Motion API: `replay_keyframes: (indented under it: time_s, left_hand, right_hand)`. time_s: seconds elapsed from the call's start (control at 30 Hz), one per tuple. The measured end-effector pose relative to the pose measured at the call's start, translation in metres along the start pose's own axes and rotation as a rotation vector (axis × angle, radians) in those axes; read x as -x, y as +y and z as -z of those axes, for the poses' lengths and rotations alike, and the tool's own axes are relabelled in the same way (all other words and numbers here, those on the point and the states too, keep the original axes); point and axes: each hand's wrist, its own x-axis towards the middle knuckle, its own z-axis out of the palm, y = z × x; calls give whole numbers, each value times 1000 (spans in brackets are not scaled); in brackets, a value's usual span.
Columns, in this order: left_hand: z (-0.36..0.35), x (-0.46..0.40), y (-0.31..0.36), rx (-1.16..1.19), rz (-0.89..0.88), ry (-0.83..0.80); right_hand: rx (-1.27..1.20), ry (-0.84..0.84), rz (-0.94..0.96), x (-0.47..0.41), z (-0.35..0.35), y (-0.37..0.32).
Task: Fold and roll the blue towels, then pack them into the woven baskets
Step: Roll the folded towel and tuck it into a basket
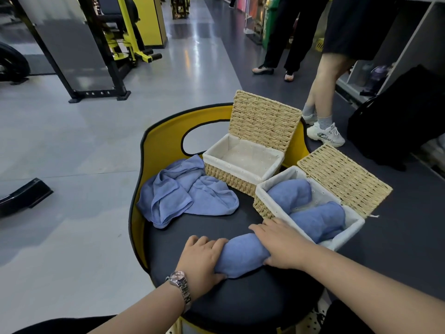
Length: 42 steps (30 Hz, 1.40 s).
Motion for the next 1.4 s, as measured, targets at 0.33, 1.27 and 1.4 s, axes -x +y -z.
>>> replay_keyframes:
  time_s: [0.33,1.27,1.4]
  left_hand:
    - [29,-15,-5,92,55,-13]
    - [82,-247,-82,3,428,195]
    - [85,-254,-85,-19,424,164]
  right_hand:
    - [-94,174,22,-7,11,10]
    - [-12,199,11,-250,133,156]
    - [86,212,0,-266,118,155]
